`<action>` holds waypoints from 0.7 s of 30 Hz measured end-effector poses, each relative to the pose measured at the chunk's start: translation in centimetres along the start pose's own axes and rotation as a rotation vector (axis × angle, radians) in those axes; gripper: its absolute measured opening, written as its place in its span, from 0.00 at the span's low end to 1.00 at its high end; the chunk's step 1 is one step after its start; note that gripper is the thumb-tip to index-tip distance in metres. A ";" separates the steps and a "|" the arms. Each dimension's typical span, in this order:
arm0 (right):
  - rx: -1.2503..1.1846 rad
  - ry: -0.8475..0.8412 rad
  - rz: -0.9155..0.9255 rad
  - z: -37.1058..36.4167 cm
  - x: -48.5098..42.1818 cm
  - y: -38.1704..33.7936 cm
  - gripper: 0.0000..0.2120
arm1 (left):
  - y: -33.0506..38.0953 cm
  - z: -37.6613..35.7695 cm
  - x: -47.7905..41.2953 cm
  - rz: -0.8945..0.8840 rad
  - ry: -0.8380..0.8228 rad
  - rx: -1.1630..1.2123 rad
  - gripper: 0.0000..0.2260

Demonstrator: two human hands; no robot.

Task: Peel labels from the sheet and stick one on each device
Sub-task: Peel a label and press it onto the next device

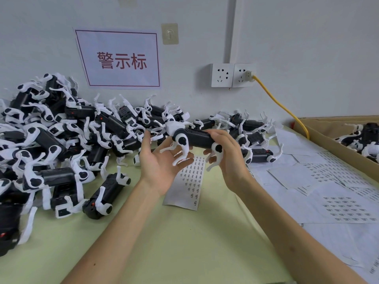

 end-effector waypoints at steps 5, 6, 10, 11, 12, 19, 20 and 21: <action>0.046 0.073 0.036 0.6 -0.1 -0.2 0.15 | -0.6 -0.7 0.3 0.083 -0.098 -0.014 0.33; 0.059 0.063 0.034 0.6 0.0 -0.1 0.16 | -0.6 -0.8 0.4 0.101 -0.131 -0.027 0.32; 0.126 -0.010 0.111 0.1 0.2 -0.3 0.18 | -1.1 -1.2 0.9 0.259 -0.259 -0.242 0.30; 0.160 -0.021 0.136 0.0 0.3 -0.4 0.17 | -1.3 -1.3 1.0 0.299 -0.271 -0.310 0.28; 0.189 -0.026 0.152 0.0 0.3 -0.5 0.17 | -1.5 -1.3 1.1 0.335 -0.275 -0.350 0.26; 0.218 -0.018 0.171 0.5 -0.1 -0.3 0.17 | -1.7 -1.6 1.6 0.404 -0.279 -0.233 0.20; 0.231 0.016 0.178 0.6 -0.1 -0.3 0.17 | -1.7 -1.7 1.5 0.374 -0.280 -0.222 0.18; 0.242 0.061 0.178 0.7 -0.2 -0.2 0.17 | -1.6 -1.9 1.4 0.335 -0.275 -0.196 0.17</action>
Point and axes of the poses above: each hand's wrist, its own x-axis away from the middle knuckle, its own z-axis out of the back of the hand, y = z × x, the point moved 5 cm from there along -x, towards the middle knuckle, and after that the axes turned 2 degrees about -x, right-handed, at the moved point
